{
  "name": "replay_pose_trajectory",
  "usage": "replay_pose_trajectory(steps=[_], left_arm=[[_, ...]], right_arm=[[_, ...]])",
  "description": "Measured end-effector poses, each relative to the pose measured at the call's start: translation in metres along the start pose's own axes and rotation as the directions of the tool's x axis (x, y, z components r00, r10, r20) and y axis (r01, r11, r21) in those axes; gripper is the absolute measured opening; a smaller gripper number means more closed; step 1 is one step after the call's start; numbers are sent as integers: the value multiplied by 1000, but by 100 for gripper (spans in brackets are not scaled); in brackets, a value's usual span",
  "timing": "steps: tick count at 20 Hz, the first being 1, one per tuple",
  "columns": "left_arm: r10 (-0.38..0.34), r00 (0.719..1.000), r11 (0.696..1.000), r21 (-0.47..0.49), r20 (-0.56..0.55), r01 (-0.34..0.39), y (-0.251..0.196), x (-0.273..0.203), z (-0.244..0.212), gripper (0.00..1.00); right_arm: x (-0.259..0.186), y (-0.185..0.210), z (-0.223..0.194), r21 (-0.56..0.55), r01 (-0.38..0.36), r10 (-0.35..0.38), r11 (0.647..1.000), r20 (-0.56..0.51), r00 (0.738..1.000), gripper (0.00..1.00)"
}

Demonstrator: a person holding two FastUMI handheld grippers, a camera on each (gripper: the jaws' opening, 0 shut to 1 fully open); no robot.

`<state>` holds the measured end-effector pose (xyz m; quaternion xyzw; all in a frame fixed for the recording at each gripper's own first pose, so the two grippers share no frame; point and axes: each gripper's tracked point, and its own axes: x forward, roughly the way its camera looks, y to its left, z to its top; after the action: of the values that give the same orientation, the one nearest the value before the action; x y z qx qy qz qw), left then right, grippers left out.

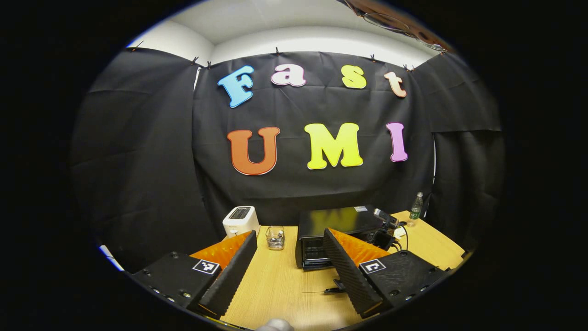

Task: Open the electric oven with the left hand, put the food in, and close the electric oven.

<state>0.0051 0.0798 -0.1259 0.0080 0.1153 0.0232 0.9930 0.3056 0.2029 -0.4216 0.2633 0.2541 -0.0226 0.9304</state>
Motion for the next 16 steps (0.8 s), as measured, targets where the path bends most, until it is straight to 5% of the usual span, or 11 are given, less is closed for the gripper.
replay_pose_trajectory(steps=[5,10,16], left_arm=[[3,1000,1000,-5,-2,-3,0,-2,-2,95],[-1,1000,1000,-9,1,1,-3,-2,-6,95],[4,1000,1000,-14,10,-4,-5,-2,-14,95]], right_arm=[[-6,3,-2,-95,-9,8,995,-4,1000,100],[-33,-2,16,-154,-25,30,988,25,999,100],[-142,-11,86,-328,-39,99,944,169,981,95]])
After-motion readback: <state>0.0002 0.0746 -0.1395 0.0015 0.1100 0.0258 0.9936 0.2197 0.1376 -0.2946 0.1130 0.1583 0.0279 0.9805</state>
